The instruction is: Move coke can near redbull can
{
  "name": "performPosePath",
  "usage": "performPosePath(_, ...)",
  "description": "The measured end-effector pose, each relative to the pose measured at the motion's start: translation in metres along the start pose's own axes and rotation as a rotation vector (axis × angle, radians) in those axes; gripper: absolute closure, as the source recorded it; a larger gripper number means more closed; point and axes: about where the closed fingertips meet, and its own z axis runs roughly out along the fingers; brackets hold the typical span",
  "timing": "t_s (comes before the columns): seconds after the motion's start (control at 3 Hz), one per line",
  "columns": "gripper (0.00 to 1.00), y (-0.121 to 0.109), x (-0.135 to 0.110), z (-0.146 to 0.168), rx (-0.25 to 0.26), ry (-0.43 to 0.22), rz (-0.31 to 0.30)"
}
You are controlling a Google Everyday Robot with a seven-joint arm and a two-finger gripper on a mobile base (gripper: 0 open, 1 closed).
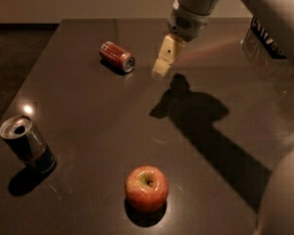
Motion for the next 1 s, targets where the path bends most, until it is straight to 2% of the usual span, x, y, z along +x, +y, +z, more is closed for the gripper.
performPosePath(1.0,0.00,-0.021,-0.069,0.064,0.024,-0.057,0.090)
